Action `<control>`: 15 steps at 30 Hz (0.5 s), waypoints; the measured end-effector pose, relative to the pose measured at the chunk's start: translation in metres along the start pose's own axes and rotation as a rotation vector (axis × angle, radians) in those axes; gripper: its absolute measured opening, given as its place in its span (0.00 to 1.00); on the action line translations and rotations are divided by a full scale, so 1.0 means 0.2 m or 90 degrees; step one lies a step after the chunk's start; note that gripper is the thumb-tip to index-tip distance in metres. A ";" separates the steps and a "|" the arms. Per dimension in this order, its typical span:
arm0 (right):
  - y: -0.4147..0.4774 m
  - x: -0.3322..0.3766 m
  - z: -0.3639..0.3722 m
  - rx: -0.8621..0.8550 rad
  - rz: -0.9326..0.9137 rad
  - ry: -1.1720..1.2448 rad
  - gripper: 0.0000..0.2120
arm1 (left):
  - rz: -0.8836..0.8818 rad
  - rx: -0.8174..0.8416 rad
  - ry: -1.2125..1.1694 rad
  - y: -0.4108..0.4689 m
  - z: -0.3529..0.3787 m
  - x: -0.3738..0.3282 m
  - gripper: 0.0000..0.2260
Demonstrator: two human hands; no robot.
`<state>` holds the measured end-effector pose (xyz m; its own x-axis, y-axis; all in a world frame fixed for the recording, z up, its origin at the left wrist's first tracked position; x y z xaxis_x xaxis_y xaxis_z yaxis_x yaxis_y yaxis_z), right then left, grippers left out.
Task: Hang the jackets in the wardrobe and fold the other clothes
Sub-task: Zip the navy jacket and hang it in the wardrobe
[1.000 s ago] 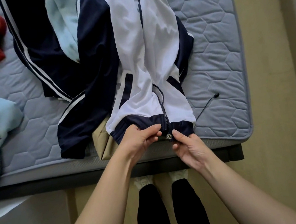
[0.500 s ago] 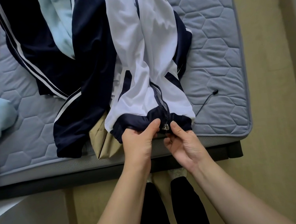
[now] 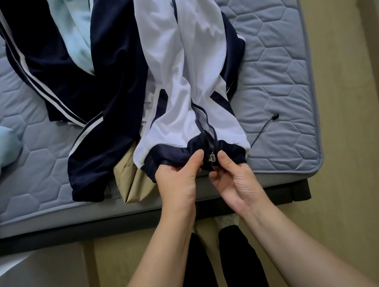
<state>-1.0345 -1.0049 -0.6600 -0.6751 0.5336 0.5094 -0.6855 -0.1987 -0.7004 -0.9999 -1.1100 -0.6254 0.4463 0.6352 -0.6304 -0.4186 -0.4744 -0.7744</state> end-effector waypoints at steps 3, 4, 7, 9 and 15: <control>0.00 -0.01 0.00 -0.014 -0.005 0.008 0.05 | 0.001 -0.012 0.009 0.00 0.00 0.01 0.08; 0.00 -0.01 0.00 -0.020 -0.007 0.010 0.05 | 0.003 -0.014 0.012 0.00 0.00 0.01 0.08; 0.00 0.00 0.00 -0.044 -0.016 0.015 0.05 | 0.011 -0.017 0.035 0.00 0.00 0.01 0.08; 0.00 0.00 0.00 -0.071 -0.028 0.014 0.03 | 0.008 -0.034 0.076 0.01 -0.01 0.02 0.07; -0.01 0.00 -0.04 -0.155 -0.068 -0.002 0.09 | -0.033 -0.041 0.226 0.06 -0.03 0.03 0.06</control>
<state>-1.0310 -0.9974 -0.6627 -0.6036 0.5381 0.5884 -0.6676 0.0624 -0.7419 -0.9976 -1.1155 -0.6378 0.7171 0.4144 -0.5605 -0.3422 -0.4912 -0.8010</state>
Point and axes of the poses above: each hand's wrist, its own y-axis towards the middle knuckle, its own z-axis out of the palm, x = y × z, the point moved 4 cm from there along y, towards the middle knuckle, and after that the axes turned 14 degrees about -z, right-handed, at the moved point
